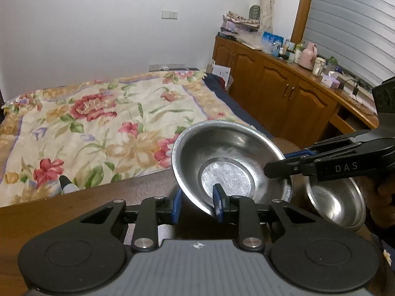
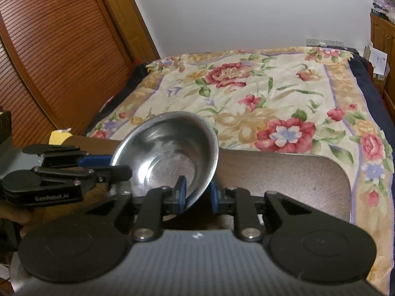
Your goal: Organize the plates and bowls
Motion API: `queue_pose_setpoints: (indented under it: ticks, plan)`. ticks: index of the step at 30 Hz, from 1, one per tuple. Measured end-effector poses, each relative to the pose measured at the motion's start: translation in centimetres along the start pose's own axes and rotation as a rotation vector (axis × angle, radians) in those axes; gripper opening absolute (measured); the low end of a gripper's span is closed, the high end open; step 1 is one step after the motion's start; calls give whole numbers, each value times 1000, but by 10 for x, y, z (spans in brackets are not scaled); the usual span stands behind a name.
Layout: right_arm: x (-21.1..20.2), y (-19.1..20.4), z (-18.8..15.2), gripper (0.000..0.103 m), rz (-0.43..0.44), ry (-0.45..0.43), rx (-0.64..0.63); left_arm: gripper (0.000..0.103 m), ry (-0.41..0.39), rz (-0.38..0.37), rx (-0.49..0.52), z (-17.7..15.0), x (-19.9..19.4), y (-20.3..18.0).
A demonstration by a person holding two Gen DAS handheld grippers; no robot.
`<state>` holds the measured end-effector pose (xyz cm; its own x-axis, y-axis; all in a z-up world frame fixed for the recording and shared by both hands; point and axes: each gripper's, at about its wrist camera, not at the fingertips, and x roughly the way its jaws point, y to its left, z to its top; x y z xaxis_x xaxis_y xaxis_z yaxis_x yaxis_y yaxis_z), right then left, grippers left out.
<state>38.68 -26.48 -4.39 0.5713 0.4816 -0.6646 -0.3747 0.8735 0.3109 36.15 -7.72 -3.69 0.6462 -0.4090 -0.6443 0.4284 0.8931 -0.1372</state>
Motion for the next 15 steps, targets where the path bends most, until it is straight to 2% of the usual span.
queue_pose_setpoints:
  ticks: [15]
  plan:
    - [-49,19,1,22,-11,-83,-29,29,-89,-8,40,5,-51,-22]
